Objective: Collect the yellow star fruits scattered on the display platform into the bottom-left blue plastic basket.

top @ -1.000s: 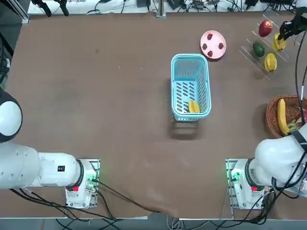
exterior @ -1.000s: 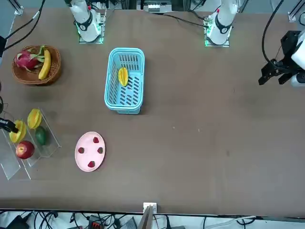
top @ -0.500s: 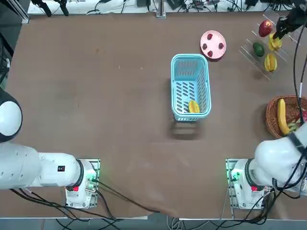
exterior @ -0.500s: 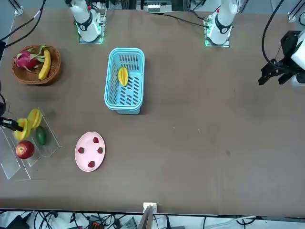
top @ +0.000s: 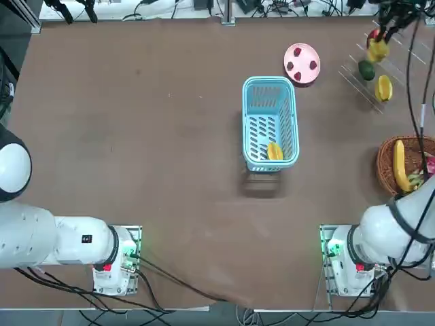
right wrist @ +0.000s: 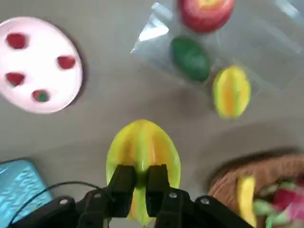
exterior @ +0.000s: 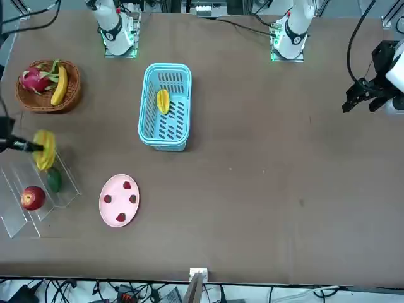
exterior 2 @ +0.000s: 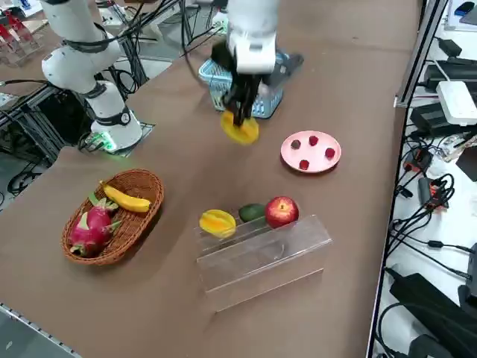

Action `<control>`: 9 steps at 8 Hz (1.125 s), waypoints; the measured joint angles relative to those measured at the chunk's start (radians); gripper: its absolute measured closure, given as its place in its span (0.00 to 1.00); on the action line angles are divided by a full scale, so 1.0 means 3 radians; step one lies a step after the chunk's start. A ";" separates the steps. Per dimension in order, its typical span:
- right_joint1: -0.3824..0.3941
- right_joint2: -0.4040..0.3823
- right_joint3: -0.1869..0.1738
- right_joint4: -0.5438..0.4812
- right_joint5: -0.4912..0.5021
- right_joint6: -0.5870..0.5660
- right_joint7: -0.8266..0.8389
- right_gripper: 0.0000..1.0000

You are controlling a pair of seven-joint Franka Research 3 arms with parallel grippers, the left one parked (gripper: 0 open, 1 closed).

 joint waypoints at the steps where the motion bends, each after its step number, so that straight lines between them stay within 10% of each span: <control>1: 0.0309 -0.0101 0.0010 -0.0092 0.0070 -0.0083 0.0478 0.82; 9: 0.1971 -0.0439 0.0020 -0.1042 0.0618 0.0262 0.2675 0.82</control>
